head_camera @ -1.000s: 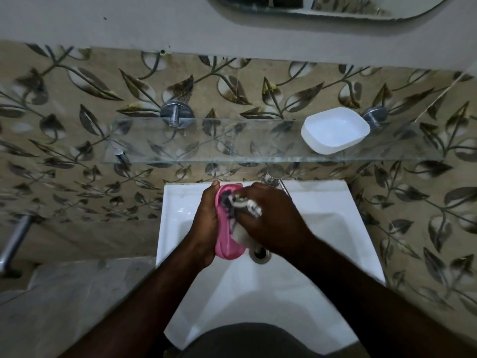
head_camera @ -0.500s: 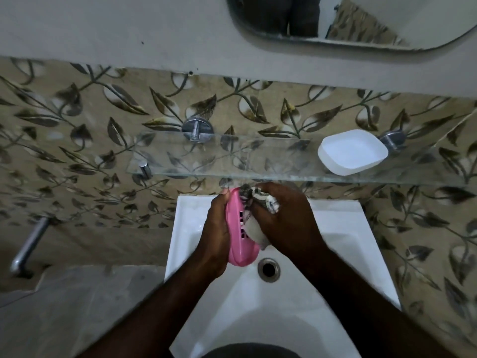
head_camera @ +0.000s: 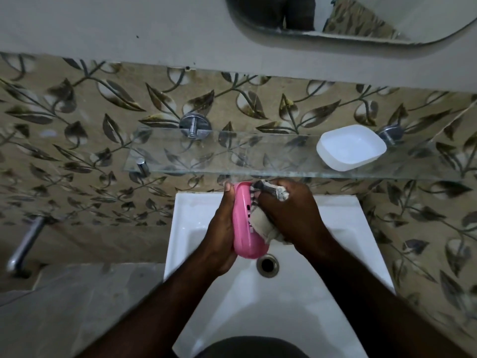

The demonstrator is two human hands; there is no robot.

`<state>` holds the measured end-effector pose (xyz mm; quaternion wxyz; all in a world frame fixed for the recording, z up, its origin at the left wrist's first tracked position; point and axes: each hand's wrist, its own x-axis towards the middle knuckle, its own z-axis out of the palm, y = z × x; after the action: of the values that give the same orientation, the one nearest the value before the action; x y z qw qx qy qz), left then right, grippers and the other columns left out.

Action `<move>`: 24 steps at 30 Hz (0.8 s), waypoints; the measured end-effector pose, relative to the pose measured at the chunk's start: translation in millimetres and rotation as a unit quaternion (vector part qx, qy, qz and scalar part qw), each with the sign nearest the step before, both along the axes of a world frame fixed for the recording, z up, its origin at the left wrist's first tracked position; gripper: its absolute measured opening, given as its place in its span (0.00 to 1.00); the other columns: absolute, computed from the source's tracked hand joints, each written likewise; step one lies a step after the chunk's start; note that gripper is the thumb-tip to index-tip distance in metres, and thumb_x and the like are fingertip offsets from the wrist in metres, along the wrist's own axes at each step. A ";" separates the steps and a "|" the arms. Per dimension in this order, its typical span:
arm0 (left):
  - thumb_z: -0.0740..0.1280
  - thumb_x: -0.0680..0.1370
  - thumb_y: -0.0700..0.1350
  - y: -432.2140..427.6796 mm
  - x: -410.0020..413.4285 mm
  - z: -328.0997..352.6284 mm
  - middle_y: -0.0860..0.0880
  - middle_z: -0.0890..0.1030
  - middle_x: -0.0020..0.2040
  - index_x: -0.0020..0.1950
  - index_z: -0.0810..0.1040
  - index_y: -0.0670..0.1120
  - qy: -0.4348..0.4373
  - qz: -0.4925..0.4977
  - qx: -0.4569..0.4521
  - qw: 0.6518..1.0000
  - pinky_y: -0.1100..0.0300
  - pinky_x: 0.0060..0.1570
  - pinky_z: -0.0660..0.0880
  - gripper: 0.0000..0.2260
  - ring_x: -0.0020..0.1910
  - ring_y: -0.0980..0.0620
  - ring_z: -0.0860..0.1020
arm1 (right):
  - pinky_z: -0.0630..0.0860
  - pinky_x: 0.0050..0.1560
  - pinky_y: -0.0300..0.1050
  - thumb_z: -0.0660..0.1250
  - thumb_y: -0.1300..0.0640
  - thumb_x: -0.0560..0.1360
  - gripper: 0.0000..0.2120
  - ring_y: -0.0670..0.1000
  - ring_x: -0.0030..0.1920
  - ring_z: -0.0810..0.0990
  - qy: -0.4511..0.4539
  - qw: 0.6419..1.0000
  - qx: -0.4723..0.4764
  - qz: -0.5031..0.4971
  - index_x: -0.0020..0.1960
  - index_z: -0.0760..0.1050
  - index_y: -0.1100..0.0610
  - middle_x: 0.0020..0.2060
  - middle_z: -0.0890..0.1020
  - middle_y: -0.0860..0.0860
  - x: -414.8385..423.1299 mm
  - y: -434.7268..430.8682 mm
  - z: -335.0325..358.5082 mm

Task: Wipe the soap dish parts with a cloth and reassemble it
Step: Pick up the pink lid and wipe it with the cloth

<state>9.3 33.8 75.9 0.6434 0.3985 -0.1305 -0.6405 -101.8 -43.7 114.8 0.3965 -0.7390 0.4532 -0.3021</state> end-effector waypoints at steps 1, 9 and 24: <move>0.53 0.75 0.66 0.8 0.7 -0.8 0.40 0.82 0.59 0.64 0.77 0.43 0.013 -0.001 -0.005 1.000 0.52 0.49 0.80 0.32 0.57 0.43 0.81 | 0.77 0.42 0.48 0.73 0.59 0.71 0.03 0.47 0.36 0.80 0.026 0.998 -0.051 0.033 0.38 0.81 0.55 0.34 0.83 0.48 1.7 3.0 2.5; 0.57 0.71 0.71 1.0 28.8 -12.5 0.37 0.83 0.52 0.64 0.76 0.40 -0.002 -0.001 0.058 0.998 0.50 0.49 0.80 0.38 0.49 0.42 0.82 | 0.78 0.42 0.48 0.69 0.53 0.71 0.14 0.53 0.45 0.81 0.184 0.927 -0.153 0.287 0.55 0.79 0.44 0.45 0.80 0.47 -16.5 54.7 5.7; 0.60 0.70 0.67 3.6 33.5 -20.5 0.39 0.82 0.49 0.59 0.81 0.40 0.072 0.000 0.037 0.997 0.49 0.49 0.75 0.34 0.45 0.42 0.80 | 0.65 0.37 0.40 0.65 0.51 0.71 0.18 0.49 0.48 0.79 0.293 0.875 -0.240 0.302 0.59 0.75 0.38 0.47 0.77 0.44 -24.4 31.9 6.4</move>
<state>42.8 37.4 55.4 0.6357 0.3749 -0.0601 -0.6721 -126.2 -11.7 121.2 0.1277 -0.9671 0.2168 -0.0366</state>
